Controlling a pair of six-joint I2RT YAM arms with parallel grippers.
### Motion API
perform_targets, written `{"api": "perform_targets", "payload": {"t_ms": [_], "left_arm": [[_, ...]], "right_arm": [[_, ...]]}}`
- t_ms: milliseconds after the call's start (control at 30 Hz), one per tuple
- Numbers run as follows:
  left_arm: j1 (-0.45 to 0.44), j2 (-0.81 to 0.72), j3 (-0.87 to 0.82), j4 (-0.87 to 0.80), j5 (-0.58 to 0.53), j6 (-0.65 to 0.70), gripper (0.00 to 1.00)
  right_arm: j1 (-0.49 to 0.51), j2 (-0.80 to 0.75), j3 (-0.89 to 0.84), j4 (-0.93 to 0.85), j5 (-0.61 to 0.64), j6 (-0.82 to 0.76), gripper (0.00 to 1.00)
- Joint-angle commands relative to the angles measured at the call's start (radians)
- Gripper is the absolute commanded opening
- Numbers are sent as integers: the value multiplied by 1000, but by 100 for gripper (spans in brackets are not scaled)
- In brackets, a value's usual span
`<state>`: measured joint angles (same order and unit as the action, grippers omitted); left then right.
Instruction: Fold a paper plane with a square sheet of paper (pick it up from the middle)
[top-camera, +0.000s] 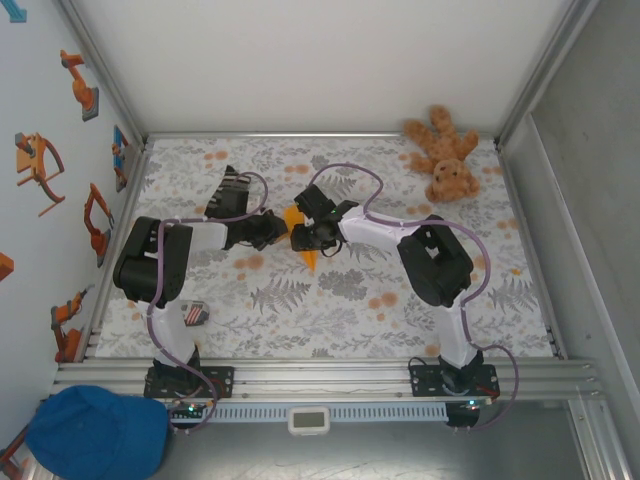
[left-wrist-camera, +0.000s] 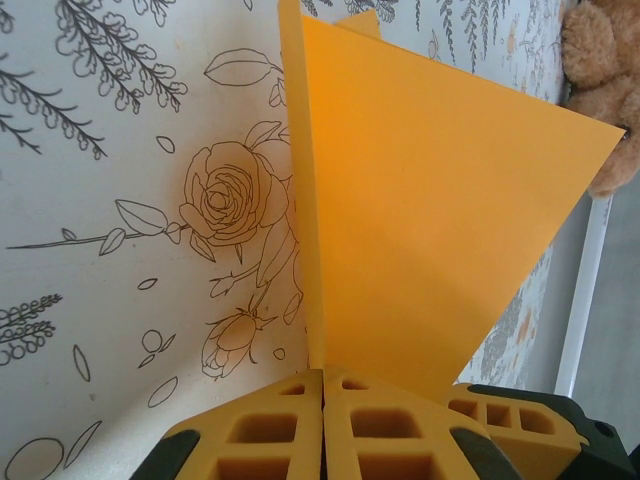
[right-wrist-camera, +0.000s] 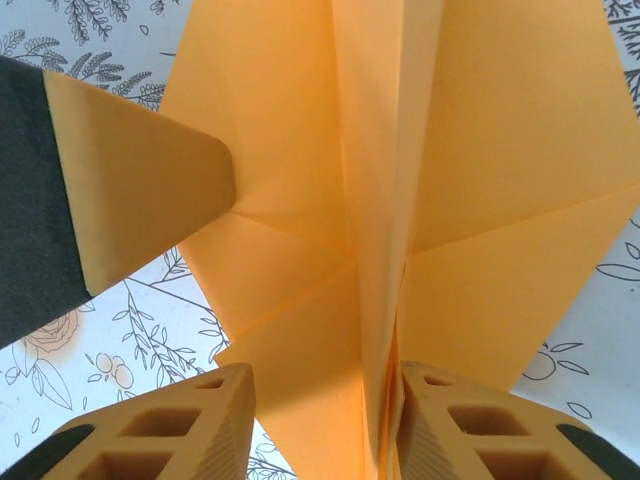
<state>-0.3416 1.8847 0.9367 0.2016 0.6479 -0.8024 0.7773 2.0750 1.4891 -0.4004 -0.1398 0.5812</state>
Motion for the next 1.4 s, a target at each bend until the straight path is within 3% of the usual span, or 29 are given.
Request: {"api": "perform_targets", "payload": {"t_ms": [0, 133, 567, 933, 1133, 1367], "left_arm": [[-5, -15, 27, -15, 15, 23, 7], [-7, -14, 29, -12, 16, 20, 7], [-6, -12, 30, -7, 28, 16, 7], [-6, -9, 30, -23, 24, 30, 7], [-5, -7, 34, -39, 24, 42, 7], [-6, -7, 41, -42, 24, 43, 7]], "right_arm": [[-3, -2, 5, -16, -7, -14, 43], [-1, 5, 17, -20, -23, -31, 49], [-1, 35, 45, -60, 8, -32, 49], [-3, -1, 27, -54, 50, -26, 44], [-3, -27, -5, -50, 103, -26, 35], [-3, -29, -14, -52, 79, -58, 33]]}}
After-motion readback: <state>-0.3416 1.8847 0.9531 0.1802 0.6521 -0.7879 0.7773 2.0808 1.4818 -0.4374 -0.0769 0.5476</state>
